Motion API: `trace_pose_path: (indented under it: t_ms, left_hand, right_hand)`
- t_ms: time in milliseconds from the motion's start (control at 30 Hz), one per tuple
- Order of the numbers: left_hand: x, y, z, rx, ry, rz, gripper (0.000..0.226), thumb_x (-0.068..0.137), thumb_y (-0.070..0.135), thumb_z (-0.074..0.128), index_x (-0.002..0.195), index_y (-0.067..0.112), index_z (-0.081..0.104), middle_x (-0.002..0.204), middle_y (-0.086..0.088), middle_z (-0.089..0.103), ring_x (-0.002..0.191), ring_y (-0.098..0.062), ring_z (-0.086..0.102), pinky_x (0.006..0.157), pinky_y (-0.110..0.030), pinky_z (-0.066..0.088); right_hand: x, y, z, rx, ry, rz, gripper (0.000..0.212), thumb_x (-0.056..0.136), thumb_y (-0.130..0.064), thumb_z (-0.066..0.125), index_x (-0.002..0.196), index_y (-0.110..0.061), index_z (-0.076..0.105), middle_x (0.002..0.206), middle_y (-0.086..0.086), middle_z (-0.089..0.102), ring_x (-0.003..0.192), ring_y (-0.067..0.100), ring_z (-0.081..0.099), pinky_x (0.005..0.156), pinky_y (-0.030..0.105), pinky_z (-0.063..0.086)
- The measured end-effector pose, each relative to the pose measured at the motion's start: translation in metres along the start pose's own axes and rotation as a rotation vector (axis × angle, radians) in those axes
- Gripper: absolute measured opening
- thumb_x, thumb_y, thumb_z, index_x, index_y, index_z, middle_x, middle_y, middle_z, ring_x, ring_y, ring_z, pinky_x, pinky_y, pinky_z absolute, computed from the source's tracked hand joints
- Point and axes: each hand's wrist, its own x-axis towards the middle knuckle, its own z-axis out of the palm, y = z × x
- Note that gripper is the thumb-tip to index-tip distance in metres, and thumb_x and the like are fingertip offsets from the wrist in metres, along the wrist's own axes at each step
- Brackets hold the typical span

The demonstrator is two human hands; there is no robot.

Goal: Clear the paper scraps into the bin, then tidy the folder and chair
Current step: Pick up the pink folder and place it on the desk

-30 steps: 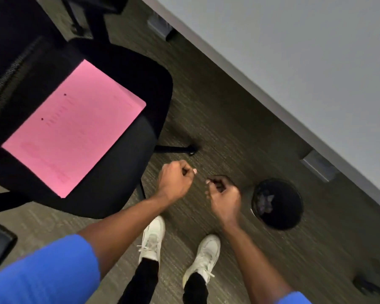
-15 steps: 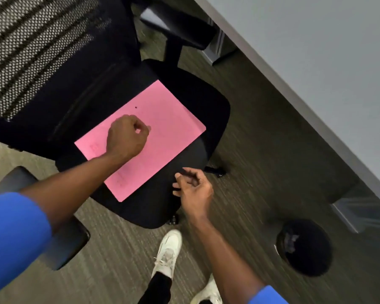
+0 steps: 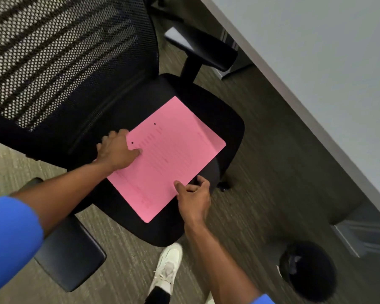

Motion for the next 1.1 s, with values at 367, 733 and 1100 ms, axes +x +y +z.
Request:
trace_pose_path:
  t_ms: [367, 733, 1100]
  left_hand:
    - [-0.05, 0.005, -0.009, -0.271, -0.322, 0.004, 0.031, 0.085, 0.049, 0.084, 0.101, 0.027, 0.068, 0.101, 0.004, 0.075, 0.093, -0.019, 0.075, 0.089, -0.045, 0.064]
    - [-0.151, 0.041, -0.026, -0.227, -0.318, 0.102, 0.032, 0.093, 0.054, 0.074, 0.1, 0.029, 0.056, 0.089, 0.019, 0.06, 0.079, -0.002, 0.063, 0.058, -0.025, 0.049]
    - [-0.256, 0.08, -0.048, -0.296, -0.21, 0.149, 0.027, 0.095, 0.05, 0.073, 0.107, 0.033, 0.055, 0.098, 0.017, 0.065, 0.087, -0.008, 0.07, 0.076, -0.038, 0.064]
  right_hand:
    - [-0.013, 0.007, -0.068, -0.026, 0.058, -0.064, 0.061, 0.09, -0.001, 0.076, 0.141, -0.025, 0.052, 0.129, 0.0, 0.073, 0.115, 0.018, 0.071, 0.1, 0.045, 0.059]
    - [-0.068, -0.025, -0.166, -0.124, 0.019, -0.063, 0.064, 0.089, -0.002, 0.079, 0.142, -0.027, 0.053, 0.127, -0.002, 0.075, 0.104, 0.007, 0.073, 0.061, 0.007, 0.05]
    - [-0.133, -0.061, -0.257, -0.121, 0.011, -0.057, 0.065, 0.091, -0.007, 0.077, 0.143, -0.036, 0.05, 0.128, -0.007, 0.072, 0.108, 0.012, 0.074, 0.093, 0.051, 0.065]
